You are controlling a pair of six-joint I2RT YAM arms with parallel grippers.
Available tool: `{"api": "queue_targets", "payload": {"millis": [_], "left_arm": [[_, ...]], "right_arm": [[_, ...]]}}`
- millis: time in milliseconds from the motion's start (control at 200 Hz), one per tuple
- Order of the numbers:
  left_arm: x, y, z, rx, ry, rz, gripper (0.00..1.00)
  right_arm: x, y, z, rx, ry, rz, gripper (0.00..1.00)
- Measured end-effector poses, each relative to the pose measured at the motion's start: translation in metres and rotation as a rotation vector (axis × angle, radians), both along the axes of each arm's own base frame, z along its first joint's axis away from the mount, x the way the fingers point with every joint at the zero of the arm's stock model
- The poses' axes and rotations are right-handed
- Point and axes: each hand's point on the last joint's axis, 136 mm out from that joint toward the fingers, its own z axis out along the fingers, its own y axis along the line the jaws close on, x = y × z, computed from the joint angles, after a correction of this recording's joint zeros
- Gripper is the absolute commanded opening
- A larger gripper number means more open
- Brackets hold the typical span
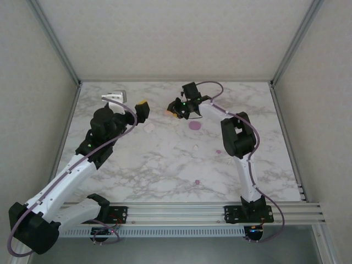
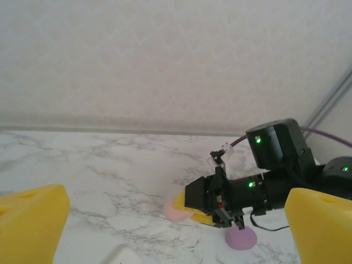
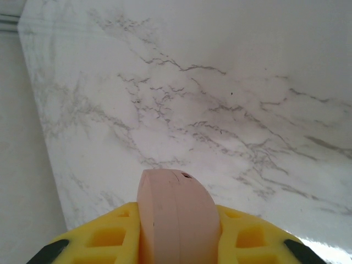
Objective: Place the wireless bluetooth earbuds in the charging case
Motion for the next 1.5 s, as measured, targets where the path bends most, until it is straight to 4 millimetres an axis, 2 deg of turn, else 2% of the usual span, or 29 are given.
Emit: {"api": "queue_targets", "payload": {"millis": [210, 516, 771, 841, 931, 1096, 1196, 1342, 1502], "left_arm": [[0.001, 0.002, -0.005, -0.011, 0.052, 0.008, 1.00], [0.001, -0.010, -0.013, -0.008, 0.078, -0.051, 1.00], [0.003, -0.016, -0.017, -0.007, 0.094, -0.081, 1.00], [0.002, -0.017, -0.015, -0.010, 0.091, -0.087, 1.00], [0.002, -0.018, -0.012, -0.013, 0.086, -0.090, 1.00], [0.002, -0.019, -0.012, -0.015, 0.087, -0.097, 1.00], [0.002, -0.021, -0.013, -0.022, 0.092, -0.106, 1.00], [0.004, -0.024, -0.015, -0.027, 0.105, -0.114, 1.00], [0.004, -0.025, -0.010, -0.039, 0.100, -0.119, 1.00]], "right_arm": [[-0.005, -0.003, -0.030, -0.074, 0.052, 0.016, 0.24], [-0.009, -0.011, -0.032, -0.144, 0.044, 0.048, 0.46], [-0.016, -0.034, -0.036, -0.290, 0.038, 0.083, 0.55], [-0.019, -0.044, -0.033, -0.337, 0.032, 0.096, 0.56], [-0.019, -0.056, -0.019, -0.386, -0.008, 0.119, 0.56], [-0.009, -0.087, 0.024, -0.412, -0.130, 0.143, 0.56], [0.002, -0.111, 0.032, -0.379, -0.146, 0.138, 0.56], [0.013, -0.141, 0.015, -0.369, -0.113, 0.141, 0.56], [0.001, -0.138, -0.013, -0.369, -0.058, 0.218, 0.57]]}}
